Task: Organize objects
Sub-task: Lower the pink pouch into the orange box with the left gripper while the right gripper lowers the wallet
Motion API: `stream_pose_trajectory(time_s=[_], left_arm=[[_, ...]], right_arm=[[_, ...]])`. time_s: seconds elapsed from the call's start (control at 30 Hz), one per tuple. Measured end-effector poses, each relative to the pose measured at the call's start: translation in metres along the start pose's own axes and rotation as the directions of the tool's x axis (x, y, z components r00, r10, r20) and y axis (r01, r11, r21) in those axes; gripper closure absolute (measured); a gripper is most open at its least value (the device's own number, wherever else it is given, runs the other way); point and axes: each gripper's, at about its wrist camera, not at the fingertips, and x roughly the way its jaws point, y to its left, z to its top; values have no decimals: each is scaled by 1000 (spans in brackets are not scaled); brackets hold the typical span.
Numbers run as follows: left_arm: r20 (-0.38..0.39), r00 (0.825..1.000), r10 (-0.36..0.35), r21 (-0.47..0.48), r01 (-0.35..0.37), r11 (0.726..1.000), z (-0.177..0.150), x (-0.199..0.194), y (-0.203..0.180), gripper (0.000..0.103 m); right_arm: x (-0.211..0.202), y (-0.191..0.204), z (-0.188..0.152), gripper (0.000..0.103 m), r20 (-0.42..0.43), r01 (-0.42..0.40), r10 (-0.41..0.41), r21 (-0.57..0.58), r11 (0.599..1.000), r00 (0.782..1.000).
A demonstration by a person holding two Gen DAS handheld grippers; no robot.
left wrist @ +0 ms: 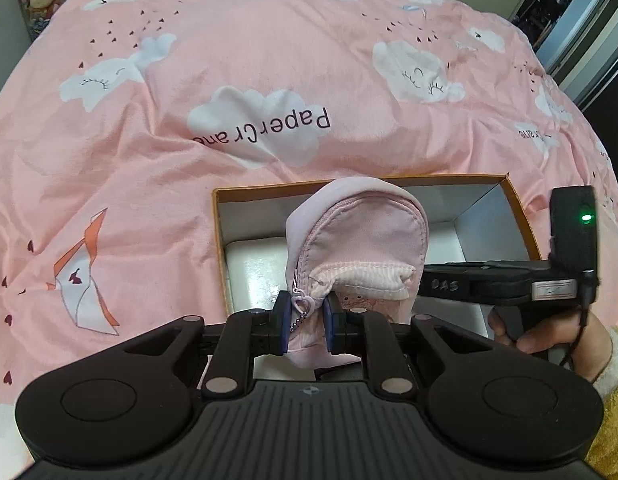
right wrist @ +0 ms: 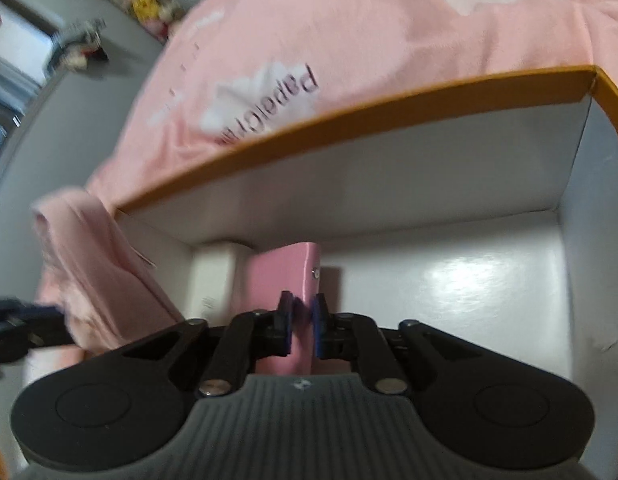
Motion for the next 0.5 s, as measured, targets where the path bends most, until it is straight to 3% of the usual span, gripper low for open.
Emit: stream_pose_trajectory(time_s=[0.03, 0.1, 0.17, 0.33, 0.5], left_arm=[[-7, 1000, -4, 1, 4, 1000, 1, 2, -1, 85], [-18, 1000, -12, -3, 12, 1000, 3, 6, -1, 85], [-34, 999, -17, -10, 16, 1000, 4, 11, -2, 85], [-98, 994, -57, -23, 55, 998, 8, 23, -6, 84], [-169, 985, -43, -22, 40, 999, 9, 44, -13, 84]], right_arm=[[5, -2, 0, 102, -27, 12, -12, 2, 1000, 1000], [13, -9, -1, 103, -78, -41, 44, 45, 998, 996], [13, -11, -2, 102, -80, -51, 56, 59, 997, 995], [-15, -13, -4, 96, 5, -6, 6, 33, 999, 1000], [-50, -14, -14, 96, 96, 34, -33, -3, 999, 995]])
